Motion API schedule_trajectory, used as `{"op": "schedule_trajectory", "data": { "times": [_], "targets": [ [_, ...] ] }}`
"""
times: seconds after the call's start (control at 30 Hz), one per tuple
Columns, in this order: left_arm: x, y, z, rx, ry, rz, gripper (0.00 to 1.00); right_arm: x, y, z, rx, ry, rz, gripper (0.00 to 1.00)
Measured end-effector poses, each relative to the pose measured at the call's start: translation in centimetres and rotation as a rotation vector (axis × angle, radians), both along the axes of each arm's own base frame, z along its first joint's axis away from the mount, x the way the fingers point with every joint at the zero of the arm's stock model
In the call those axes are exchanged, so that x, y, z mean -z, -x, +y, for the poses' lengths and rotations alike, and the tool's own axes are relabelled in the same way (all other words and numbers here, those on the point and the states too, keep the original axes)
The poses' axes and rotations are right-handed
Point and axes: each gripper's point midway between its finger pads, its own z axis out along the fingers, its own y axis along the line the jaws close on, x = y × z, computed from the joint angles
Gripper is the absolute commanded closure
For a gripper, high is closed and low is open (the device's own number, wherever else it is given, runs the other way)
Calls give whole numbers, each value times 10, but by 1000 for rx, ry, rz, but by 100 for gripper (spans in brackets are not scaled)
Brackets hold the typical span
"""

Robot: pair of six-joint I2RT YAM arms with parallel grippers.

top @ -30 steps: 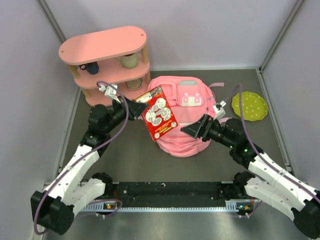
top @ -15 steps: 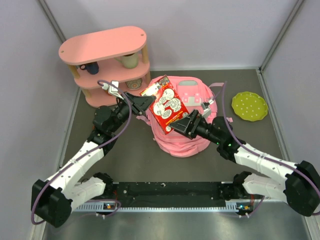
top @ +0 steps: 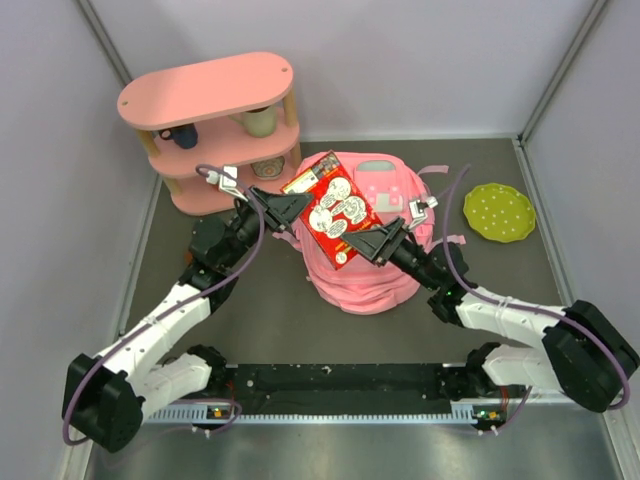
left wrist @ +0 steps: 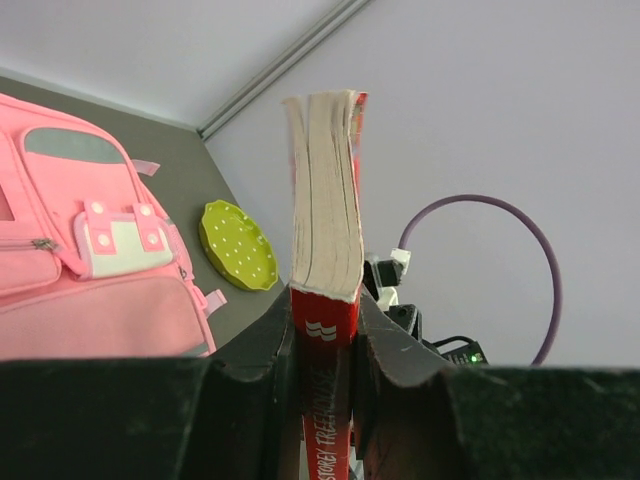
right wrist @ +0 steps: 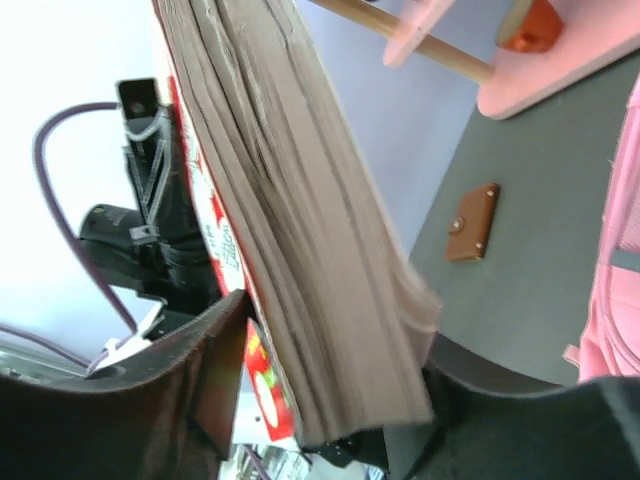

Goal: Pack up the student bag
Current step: Pick up the book from the center of the board.

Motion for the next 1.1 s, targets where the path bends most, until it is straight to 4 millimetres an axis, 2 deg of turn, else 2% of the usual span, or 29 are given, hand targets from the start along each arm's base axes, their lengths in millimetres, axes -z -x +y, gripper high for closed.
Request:
{"op": "schedule_trajectory", "data": {
  "times": [0.1, 0.17, 0.2, 0.27, 0.37, 0.4, 0.47, 0.57, 0.7, 0.87, 1.0, 1.1],
  "targets": [
    [5, -3, 1, -9, 6, 15, 100, -7, 1, -1, -3, -43, -29, 70],
    [9, -3, 1, -10, 4, 23, 100, -9, 3, -3, -3, -59, -42, 87],
    [10, -4, 1, -11, 4, 25, 100, -10, 4, -3, -4, -65, -48, 100],
    [12, -4, 1, -12, 7, 34, 98, -10, 5, -4, -3, -66, -55, 100],
    [14, -4, 0, -10, -1, 40, 67, -10, 5, -6, 1, -58, -64, 100],
    [16, -5, -1, -11, -7, 45, 47, -10, 5, -8, 9, -47, -66, 100],
    [22, -7, -3, -6, -40, 49, 26, -12, 7, -11, 20, -29, -76, 100],
    [39, -8, -8, 14, -125, 77, 9, -12, 8, -26, 88, 35, -83, 100],
    [70, -8, -10, 40, -253, 132, 2, -9, 6, -56, 224, 125, -70, 100],
    [114, -1, -17, 95, -470, 173, 1, 27, 2, -109, 448, 296, 39, 100],
    [141, 18, -40, 210, -679, 139, 1, 59, 7, -150, 588, 430, 130, 100],
    [153, 34, -63, 316, -814, 66, 3, 73, 13, -174, 665, 507, 172, 100]
  ]
}}
